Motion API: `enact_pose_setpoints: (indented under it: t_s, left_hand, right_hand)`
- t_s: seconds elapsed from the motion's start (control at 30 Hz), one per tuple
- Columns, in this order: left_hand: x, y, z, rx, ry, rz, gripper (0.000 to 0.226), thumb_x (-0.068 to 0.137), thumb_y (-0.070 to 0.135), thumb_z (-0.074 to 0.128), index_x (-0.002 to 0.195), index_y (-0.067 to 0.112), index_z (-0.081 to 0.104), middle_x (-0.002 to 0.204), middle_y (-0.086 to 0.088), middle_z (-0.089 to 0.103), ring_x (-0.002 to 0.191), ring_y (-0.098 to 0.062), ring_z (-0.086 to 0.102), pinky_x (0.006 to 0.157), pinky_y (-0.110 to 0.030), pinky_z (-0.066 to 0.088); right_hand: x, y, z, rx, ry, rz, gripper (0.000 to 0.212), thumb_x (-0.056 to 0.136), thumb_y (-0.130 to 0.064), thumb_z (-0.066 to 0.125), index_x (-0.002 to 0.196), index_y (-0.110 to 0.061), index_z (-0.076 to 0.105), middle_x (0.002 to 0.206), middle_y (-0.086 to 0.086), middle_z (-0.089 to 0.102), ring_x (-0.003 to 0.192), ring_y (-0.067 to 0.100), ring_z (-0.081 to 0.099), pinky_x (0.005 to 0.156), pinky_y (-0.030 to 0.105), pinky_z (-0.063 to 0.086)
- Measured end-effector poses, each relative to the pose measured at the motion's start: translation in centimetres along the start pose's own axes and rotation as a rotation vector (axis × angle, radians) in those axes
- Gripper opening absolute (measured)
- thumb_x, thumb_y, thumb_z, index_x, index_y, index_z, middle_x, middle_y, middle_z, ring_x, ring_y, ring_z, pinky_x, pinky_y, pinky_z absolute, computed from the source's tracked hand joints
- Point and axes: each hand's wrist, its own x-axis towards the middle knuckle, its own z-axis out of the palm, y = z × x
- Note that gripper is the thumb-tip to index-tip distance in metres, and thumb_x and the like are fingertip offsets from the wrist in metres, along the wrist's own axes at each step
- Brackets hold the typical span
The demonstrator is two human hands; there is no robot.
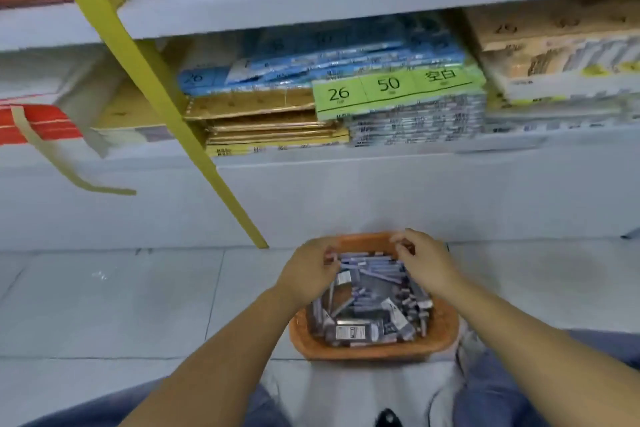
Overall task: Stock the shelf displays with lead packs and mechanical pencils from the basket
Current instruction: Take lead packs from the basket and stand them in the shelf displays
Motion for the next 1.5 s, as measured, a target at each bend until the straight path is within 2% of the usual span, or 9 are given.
enact_pose_setpoints:
  t_s: [0.1,0.17,0.37,0.57,0.77,1.03,1.2,1.33,1.5]
  left_hand:
    - [0.0,-3.3,4.2,-0.05,-0.079,-0.133,0.014,0.094,0.015,0.063,0.108,0.015,0.067,0.106,-0.006,0.068,0.094,-0.024,0.063,0.085,-0.031,0.049]
    - [0.0,-5.5,6.5,-0.044,-0.127,-0.218,0.015,0.092,0.023,0.068,0.107,0.019,0.067,0.106,-0.006,0.069,0.095,-0.024,0.064,0.085,-0.034,0.051]
    - [0.0,-9.0,11.2,0.013,-0.338,-0.275,0.059,0.085,0.028,0.075,0.14,0.021,0.054,0.137,-0.007,0.058,0.126,-0.025,0.053,0.098,-0.019,0.035]
    - [1.2,-9.0,12.9,0.069,-0.412,-0.28,0.071,0.081,0.033,0.08,0.145,0.022,0.048,0.143,-0.008,0.054,0.13,-0.025,0.049,0.111,-0.033,0.037]
    - [1.3,-9.2,14.4,0.186,-0.375,-0.296,0.064,0.081,0.036,0.079,0.139,0.025,0.052,0.141,-0.002,0.052,0.13,-0.023,0.042,0.112,-0.036,0.035]
    - [1.7,-9.3,14.6,0.196,-0.368,-0.28,0.053,0.086,0.038,0.074,0.135,0.033,0.055,0.136,-0.002,0.054,0.127,-0.024,0.041,0.11,-0.04,0.036]
    - [1.4,-9.4,14.8,0.186,-0.345,-0.273,0.046,0.087,0.038,0.073,0.131,0.034,0.059,0.136,0.0,0.054,0.128,-0.024,0.04,0.11,-0.039,0.035]
    - [1.9,-9.5,14.5,0.232,-0.429,-0.276,0.049,0.086,0.042,0.074,0.131,0.033,0.059,0.139,0.0,0.053,0.129,-0.025,0.039,0.11,-0.042,0.036]
    - [2.6,-9.5,14.2,0.252,-0.495,-0.272,0.049,0.083,0.043,0.077,0.128,0.034,0.06,0.14,0.0,0.053,0.126,-0.025,0.039,0.108,-0.042,0.039]
  right_hand:
    - [-0.1,4.3,3.3,-0.039,-0.105,0.129,0.021,0.097,-0.022,0.055,0.115,-0.021,0.065,0.114,-0.002,0.066,0.091,0.015,0.062,0.079,0.027,0.048]
    - [-0.4,6.3,5.0,-0.042,-0.233,0.205,0.022,0.094,-0.022,0.06,0.115,-0.018,0.063,0.11,0.001,0.066,0.088,0.015,0.06,0.073,0.027,0.046]
    - [-2.2,8.9,8.7,0.038,-0.389,0.315,0.055,0.089,-0.035,0.067,0.138,-0.019,0.048,0.125,0.004,0.057,0.1,0.014,0.054,0.079,0.022,0.038]
    - [-2.0,8.4,11.9,0.019,-0.269,0.393,0.052,0.085,-0.044,0.07,0.122,-0.013,0.051,0.112,0.005,0.057,0.1,0.024,0.057,0.079,0.031,0.044]
    - [-1.4,8.1,13.1,-0.077,-0.304,0.409,0.018,0.088,-0.032,0.068,0.093,-0.018,0.058,0.11,0.006,0.056,0.09,0.019,0.053,0.079,0.029,0.042]
    - [-1.2,8.7,12.5,0.037,-0.228,0.417,0.034,0.085,-0.029,0.072,0.115,-0.018,0.062,0.113,0.002,0.057,0.106,0.019,0.054,0.09,0.031,0.043]
    - [-1.2,8.7,13.0,0.174,-0.197,0.498,0.035,0.086,-0.026,0.072,0.118,-0.016,0.063,0.102,-0.002,0.057,0.103,0.019,0.056,0.083,0.027,0.041]
    - [-1.4,8.8,13.0,0.245,-0.201,0.583,0.04,0.089,-0.02,0.069,0.126,-0.01,0.058,0.121,0.007,0.06,0.111,0.023,0.056,0.096,0.032,0.044]
    - [-1.9,9.2,11.3,0.348,-0.219,0.596,0.035,0.092,-0.013,0.064,0.126,-0.009,0.059,0.127,0.008,0.059,0.114,0.021,0.055,0.096,0.034,0.046]
